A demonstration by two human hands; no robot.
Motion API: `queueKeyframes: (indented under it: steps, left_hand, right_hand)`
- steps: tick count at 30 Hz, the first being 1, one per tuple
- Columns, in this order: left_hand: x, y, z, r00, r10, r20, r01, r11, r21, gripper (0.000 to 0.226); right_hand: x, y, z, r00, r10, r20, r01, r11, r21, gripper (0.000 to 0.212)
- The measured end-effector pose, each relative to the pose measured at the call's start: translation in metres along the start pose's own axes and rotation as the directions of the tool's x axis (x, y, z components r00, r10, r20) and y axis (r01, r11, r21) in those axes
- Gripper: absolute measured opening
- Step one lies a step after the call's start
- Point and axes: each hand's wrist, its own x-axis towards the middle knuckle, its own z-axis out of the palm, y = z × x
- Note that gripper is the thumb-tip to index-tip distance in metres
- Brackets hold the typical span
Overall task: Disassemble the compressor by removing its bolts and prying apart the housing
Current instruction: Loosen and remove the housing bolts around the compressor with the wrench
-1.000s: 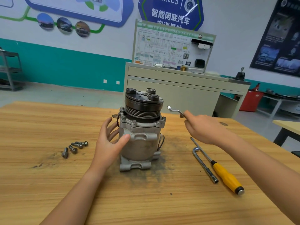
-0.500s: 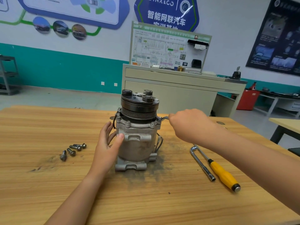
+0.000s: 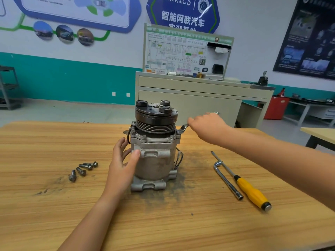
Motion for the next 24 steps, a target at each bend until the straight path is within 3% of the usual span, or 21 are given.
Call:
queueKeyframes:
  steps: [4,6,8,9,11,12,16,24]
  left_hand:
    - [0.001,0.0,-0.001,1.0,0.005,0.001,-0.005,1.0,0.007,0.056]
    - [0.001,-0.001,-0.001,1.0,0.006,-0.006,-0.006,1.0,0.0,0.055]
    - [0.001,-0.001,-0.001,1.0,0.008,-0.008,-0.008,1.0,-0.006,0.054]
    - [0.001,-0.001,-0.001,1.0,0.009,-0.005,-0.009,1.0,-0.004,0.054]
    - [0.001,-0.002,-0.001,1.0,0.008,0.0,-0.008,1.0,-0.002,0.055]
    - [0.0,-0.002,0.0,1.0,0.008,0.0,-0.008,1.0,-0.003,0.055]
    - [0.0,-0.001,0.0,1.0,0.015,0.003,-0.015,1.0,0.0,0.055]
    - [-0.001,-0.001,-0.001,1.0,0.004,0.006,-0.004,1.0,-0.004,0.056]
  right_hand:
    - [0.019,-0.01,0.018,0.943,-0.036,-0.33,0.094,0.982,0.163,0.02]
    - [0.022,-0.01,0.019,0.932,-0.051,-0.36,0.135,0.968,0.212,0.022]
    - [0.015,-0.007,0.015,0.913,0.064,-0.402,0.071,0.947,0.312,0.025]
    - [0.01,-0.002,0.012,0.874,0.207,-0.44,0.002,0.903,0.429,0.024]
    - [-0.005,0.005,0.006,0.804,0.459,-0.379,-0.16,0.781,0.604,0.03]
    - [-0.012,0.008,0.005,0.81,0.482,-0.333,-0.204,0.765,0.61,0.033]
    - [-0.047,0.009,-0.007,0.952,0.293,-0.083,-0.233,0.875,0.424,0.026]
    - [-0.056,-0.017,-0.018,0.979,0.205,0.02,-0.201,0.936,0.289,0.029]
